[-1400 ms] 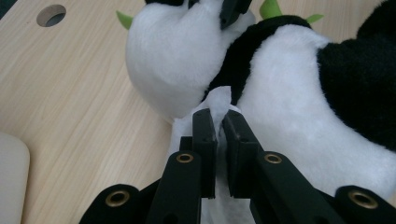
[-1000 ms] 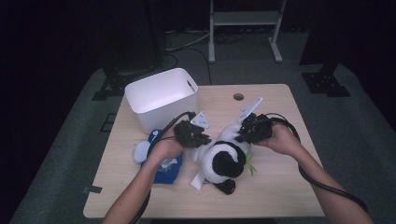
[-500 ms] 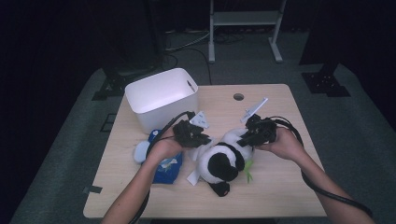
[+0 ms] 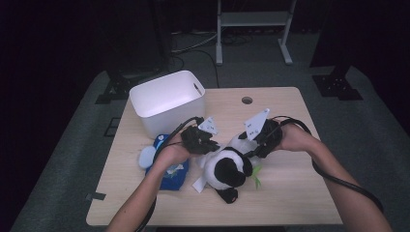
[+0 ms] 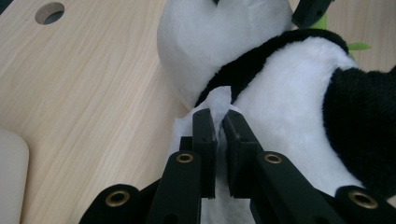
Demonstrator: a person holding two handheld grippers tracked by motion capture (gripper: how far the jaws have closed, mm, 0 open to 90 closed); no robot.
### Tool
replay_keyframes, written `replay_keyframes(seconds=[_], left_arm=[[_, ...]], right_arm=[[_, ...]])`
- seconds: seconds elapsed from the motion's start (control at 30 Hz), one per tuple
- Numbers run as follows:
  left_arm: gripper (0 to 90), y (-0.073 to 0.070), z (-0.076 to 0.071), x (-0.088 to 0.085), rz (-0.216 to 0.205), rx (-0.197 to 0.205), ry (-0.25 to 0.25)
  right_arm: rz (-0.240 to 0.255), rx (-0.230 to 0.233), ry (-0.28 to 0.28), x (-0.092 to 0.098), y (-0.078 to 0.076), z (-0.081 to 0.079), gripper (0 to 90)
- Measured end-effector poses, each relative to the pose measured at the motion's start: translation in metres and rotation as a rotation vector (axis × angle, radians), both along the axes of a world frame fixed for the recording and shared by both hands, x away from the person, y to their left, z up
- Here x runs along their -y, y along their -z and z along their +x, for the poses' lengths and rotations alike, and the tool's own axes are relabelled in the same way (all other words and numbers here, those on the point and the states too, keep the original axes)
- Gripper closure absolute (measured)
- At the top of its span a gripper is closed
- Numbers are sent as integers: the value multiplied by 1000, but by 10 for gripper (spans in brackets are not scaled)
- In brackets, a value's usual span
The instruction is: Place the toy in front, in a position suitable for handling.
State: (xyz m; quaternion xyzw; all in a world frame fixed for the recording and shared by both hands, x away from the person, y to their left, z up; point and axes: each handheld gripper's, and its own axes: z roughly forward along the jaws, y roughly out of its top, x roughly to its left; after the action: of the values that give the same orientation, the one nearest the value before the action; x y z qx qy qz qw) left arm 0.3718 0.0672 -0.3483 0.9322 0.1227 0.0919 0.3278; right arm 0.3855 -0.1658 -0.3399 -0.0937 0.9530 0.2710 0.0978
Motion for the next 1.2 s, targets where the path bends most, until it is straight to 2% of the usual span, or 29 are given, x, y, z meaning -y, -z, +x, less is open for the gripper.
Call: replay_keyframes(seconds=[0.03, 0.1, 0.13, 0.23, 0.33, 0.43, 0.5, 0.6, 0.7, 0.83, 0.93, 1.2], left_arm=[[837, 0, 0, 0, -2, 0, 0], [837, 0, 0, -1, -1, -1, -4], [837, 0, 0, -2, 0, 0, -5], [837, 0, 1, -4, -4, -2, -8], [837, 0, 0, -5, -8, 1, -7], [837, 0, -1, -7, -9, 2, -10], [837, 1, -2, -8, -18, 0, -16], [837, 1, -2, -10, -26, -8, -18], [838, 1, -1, -11, -28, -10, -20], [837, 5, -1, -14, -28, -13, -22], [837, 9, -1, -16, -30, -21, -25], [837, 11, -5, -20, -27, -25, -23]], right_arm=[[0, 0, 0, 0, 0, 0, 357], [-31, 9, -38, -6, 4, 2, 329], [-40, 18, -41, -9, 7, 3, 330], [-44, -20, -41, -12, 12, 6, 350], [-54, -25, -31, -17, 24, 8, 405], [-47, -30, 8, -18, 32, 7, 488], [-44, -23, 42, -18, 34, 4, 577], [-51, -14, 110, -17, 32, -1, 672], [-72, -39, 171, -12, 23, -4, 726], [-64, -125, 279, 1, 20, -2, 749], [-56, -130, 332, 6, 20, -1, 756], [-56, -134, 416, 15, 20, 4, 757]])
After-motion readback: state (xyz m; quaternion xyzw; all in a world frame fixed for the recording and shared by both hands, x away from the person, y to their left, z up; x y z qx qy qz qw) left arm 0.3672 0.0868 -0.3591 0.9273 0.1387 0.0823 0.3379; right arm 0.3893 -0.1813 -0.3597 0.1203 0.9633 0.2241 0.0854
